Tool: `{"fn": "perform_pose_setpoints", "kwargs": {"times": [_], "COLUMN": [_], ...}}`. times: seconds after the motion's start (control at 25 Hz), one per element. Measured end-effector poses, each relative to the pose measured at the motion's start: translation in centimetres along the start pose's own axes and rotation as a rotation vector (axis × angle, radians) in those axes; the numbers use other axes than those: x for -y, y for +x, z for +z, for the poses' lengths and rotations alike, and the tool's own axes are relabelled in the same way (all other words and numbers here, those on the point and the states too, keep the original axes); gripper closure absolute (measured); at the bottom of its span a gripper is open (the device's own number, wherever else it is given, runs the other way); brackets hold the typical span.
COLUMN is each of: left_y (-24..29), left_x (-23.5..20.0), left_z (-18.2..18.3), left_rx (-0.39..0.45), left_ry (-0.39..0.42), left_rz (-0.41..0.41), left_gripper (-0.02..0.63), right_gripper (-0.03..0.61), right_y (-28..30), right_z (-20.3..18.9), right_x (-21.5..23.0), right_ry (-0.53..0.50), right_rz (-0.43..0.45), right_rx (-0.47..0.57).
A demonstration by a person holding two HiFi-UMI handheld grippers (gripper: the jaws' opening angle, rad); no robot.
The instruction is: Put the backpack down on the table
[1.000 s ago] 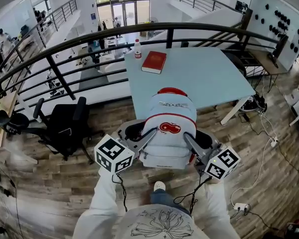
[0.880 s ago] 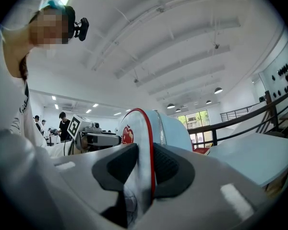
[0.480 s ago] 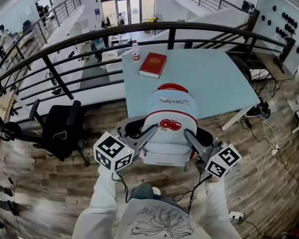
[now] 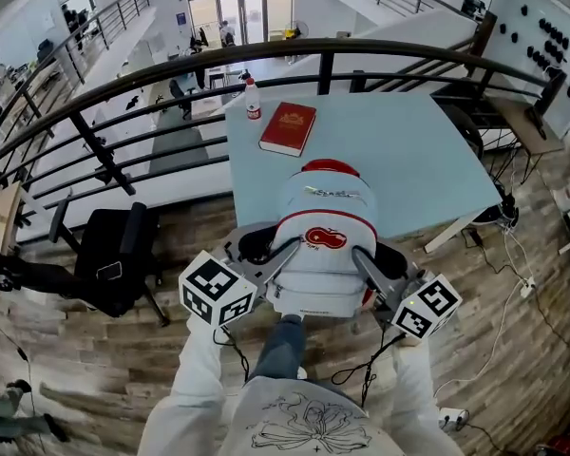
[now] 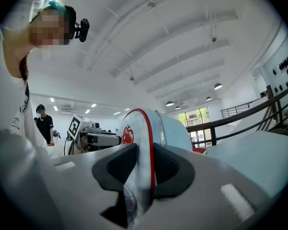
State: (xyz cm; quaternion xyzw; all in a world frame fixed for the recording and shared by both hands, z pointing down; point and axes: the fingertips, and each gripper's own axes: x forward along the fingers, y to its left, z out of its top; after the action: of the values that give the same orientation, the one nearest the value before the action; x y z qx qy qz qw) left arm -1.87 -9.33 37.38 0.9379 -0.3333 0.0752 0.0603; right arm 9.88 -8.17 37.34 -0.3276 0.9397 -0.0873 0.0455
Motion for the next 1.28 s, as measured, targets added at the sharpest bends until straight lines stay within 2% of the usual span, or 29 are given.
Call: {"fn": "perform_pose_setpoints", "kwargs": {"times": [0.48,0.84,1.28], "left_y": [8.6,15.9,22.2], "left_x": [-11.4,-18.0,-24.3], "left_z": [1.9,4.1,1.8], "left_rx": [-0.008,-0.015,-0.081], "left_ry": [0.004,-0.003,-0.006], "left_rz": [-0.031,-0.074,-0.095], "left_gripper": [0.483,0.483,0.483], "right_gripper": [0.469,0.469,0.466], "right_y": [9.1,13.8,18.5], "right_z": [1.4,3.4,0.8], "right_x": [10.6,18.7,25.9], "right_ry": [-0.009,-0.011,-0.010], "right_rz": [-0.036,-0.080,-0.128], "right_rx": [-0.009,-0.026,-0.108]}}
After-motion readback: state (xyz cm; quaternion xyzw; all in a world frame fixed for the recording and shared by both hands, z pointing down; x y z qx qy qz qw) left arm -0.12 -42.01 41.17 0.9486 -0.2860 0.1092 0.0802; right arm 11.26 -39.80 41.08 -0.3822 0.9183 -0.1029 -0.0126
